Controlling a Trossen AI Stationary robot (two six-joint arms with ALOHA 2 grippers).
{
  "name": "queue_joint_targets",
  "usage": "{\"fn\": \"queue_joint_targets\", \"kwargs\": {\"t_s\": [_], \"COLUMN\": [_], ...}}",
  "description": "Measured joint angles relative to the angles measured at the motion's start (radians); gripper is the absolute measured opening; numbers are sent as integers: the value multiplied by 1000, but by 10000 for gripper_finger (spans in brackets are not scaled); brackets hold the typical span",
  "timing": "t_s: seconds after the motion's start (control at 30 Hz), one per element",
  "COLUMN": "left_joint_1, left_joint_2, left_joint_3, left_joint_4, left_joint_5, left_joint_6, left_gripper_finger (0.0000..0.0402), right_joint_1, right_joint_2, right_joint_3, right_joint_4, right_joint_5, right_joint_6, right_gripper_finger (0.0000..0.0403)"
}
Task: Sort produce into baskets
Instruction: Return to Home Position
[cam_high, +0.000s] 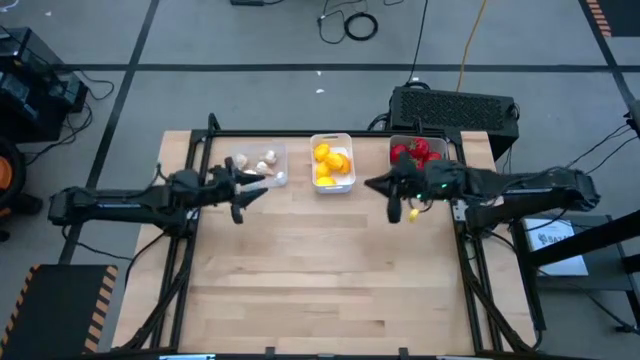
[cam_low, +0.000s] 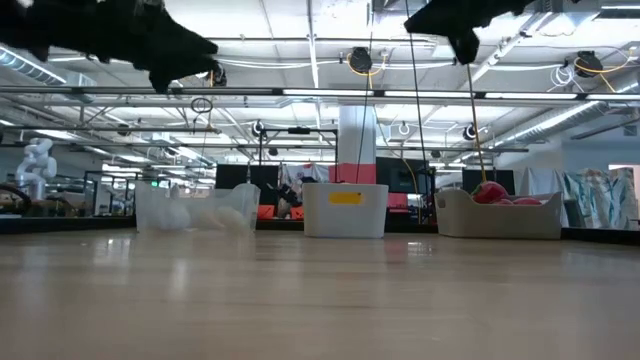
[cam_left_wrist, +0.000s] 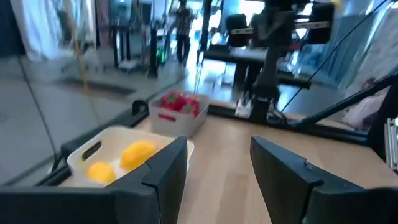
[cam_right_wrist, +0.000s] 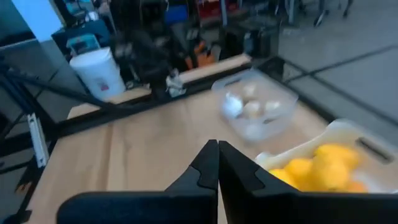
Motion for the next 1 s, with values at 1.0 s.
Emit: {"fn": "queue_joint_targets", "kwargs": {"t_s": [1.0], "left_joint_1": [-10], "left_joint_2": [-204], "left_joint_3": [-245], "left_joint_4": [112], "left_joint_5": [-96], "left_joint_6": [55], "left_gripper_finger": [185], "right_joint_1": [-64], "right_joint_2": [-831], "right_joint_3": [-669], "right_joint_4": [122], "right_joint_5": [-31], "right_joint_6": [-58], "right_gripper_finger": [0]}}
